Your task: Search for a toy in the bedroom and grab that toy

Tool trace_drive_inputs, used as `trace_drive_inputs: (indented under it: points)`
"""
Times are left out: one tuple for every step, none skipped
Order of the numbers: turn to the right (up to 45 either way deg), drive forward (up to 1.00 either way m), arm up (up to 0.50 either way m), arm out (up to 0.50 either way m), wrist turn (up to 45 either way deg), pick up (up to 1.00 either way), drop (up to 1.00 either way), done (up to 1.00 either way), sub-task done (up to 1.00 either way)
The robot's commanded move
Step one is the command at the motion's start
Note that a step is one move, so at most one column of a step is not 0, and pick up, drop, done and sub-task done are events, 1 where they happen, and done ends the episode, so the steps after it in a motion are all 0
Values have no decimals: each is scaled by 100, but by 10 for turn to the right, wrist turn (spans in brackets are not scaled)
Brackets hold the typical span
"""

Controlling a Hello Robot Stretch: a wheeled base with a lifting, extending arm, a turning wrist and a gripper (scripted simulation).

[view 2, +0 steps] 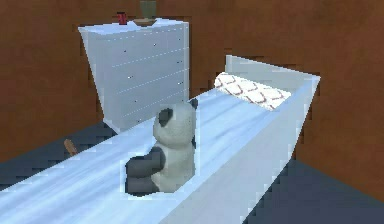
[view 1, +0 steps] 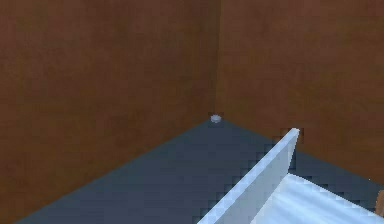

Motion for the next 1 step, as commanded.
trace_drive_inputs:
  points:
    - [0, 0, 50, 0, 0, 0, 0, 0, 0]
